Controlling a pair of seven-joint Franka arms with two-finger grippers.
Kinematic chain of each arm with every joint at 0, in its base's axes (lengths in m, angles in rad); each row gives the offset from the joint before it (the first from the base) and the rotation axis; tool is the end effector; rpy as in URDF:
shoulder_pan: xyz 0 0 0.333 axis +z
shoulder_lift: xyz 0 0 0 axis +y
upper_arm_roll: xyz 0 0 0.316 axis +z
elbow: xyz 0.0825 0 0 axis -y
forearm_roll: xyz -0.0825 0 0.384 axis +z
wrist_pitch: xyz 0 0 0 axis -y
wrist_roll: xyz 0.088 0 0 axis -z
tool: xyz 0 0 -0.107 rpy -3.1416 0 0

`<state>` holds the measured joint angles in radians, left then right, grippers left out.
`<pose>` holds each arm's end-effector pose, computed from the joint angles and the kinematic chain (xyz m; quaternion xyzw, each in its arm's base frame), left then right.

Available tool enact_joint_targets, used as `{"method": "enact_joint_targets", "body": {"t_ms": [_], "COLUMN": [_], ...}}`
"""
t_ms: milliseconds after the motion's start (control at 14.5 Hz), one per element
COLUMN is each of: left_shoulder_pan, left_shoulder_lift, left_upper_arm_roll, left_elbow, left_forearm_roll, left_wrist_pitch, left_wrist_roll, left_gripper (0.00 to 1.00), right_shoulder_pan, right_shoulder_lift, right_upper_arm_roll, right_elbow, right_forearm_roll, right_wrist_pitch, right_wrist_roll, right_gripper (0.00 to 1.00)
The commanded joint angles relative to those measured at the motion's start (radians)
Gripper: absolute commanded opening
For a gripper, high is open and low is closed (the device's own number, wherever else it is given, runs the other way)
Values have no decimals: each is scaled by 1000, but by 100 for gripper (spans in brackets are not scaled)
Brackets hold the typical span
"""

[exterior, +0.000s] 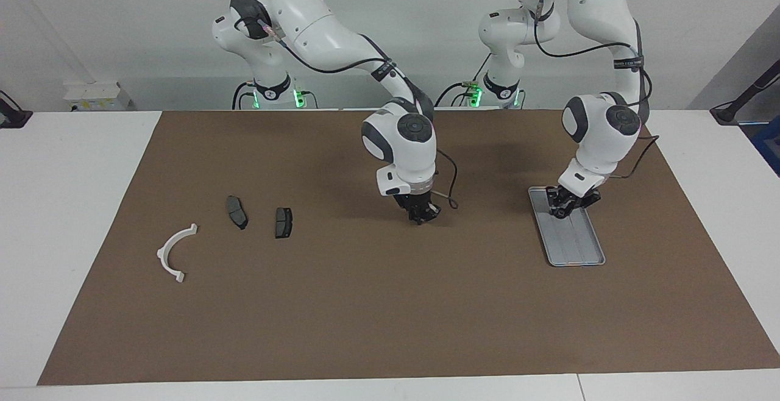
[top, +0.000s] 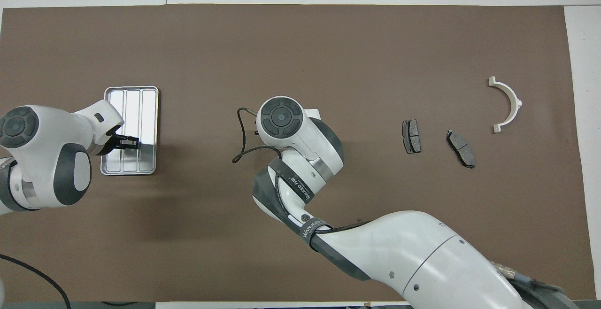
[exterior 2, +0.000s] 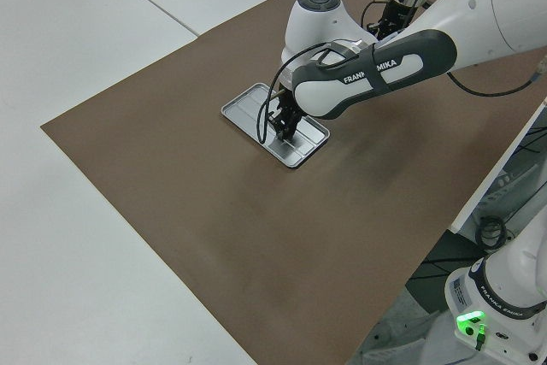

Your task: Pick bearing gear from pile to tray

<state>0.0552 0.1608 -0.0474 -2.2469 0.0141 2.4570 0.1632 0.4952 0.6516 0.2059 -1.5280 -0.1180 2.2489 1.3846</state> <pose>0.5436 0.0043 0.2994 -0.9963 0.0825 -0.0246 0.0029 0.5638 0.4401 0.2891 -0.9452 0.3235 -0.0093 0.0433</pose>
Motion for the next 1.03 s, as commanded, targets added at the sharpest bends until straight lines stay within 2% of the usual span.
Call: {"method": "enact_joint_targets", "body": {"t_ms": [0, 69, 138, 207, 275, 482, 551, 758, 964], "left_shoulder_pan": [-28, -28, -28, -25, -21, -28, -29, -101, -256], "left_shoulder_lift": [13, 9, 6, 6, 3, -4, 0, 3, 11], "left_upper_arm_roll": [9, 9, 9, 9, 9, 8, 1, -3, -3], "left_elbow": [-17, -10, 10, 59, 114, 358, 427, 532, 549], "left_forearm_roll": [-13, -13, -13, -11, -11, -13, -14, -16, 39], "left_wrist_pitch": [28, 20, -18, -94, -178, -465, -524, -546, -501], "left_wrist_roll": [-5, -1, -1, 9, 36, 36, 21, -181, -484], "left_gripper": [68, 100, 100, 100, 100, 100, 100, 100, 100], "right_shoulder_pan": [-12, -17, -18, -18, -18, -82, -114, -232, -320], "right_shoulder_lift": [-13, -15, -17, -18, -20, -30, -61, -139, -182], "right_upper_arm_roll": [6, 6, 6, 4, 3, 0, 1, 9, 7], "right_elbow": [-40, -38, -34, -24, -12, 64, 65, 63, 62], "right_forearm_roll": [-25, -25, -23, -23, -23, -23, -19, -6, 61], "right_wrist_pitch": [32, 23, 15, -4, -27, -97, -106, -173, -233], "right_wrist_roll": [8, 8, 8, 11, 10, -1, -25, -235, -459], "right_gripper": [0, 0, 6, 68, 100, 100, 100, 100, 100]}}
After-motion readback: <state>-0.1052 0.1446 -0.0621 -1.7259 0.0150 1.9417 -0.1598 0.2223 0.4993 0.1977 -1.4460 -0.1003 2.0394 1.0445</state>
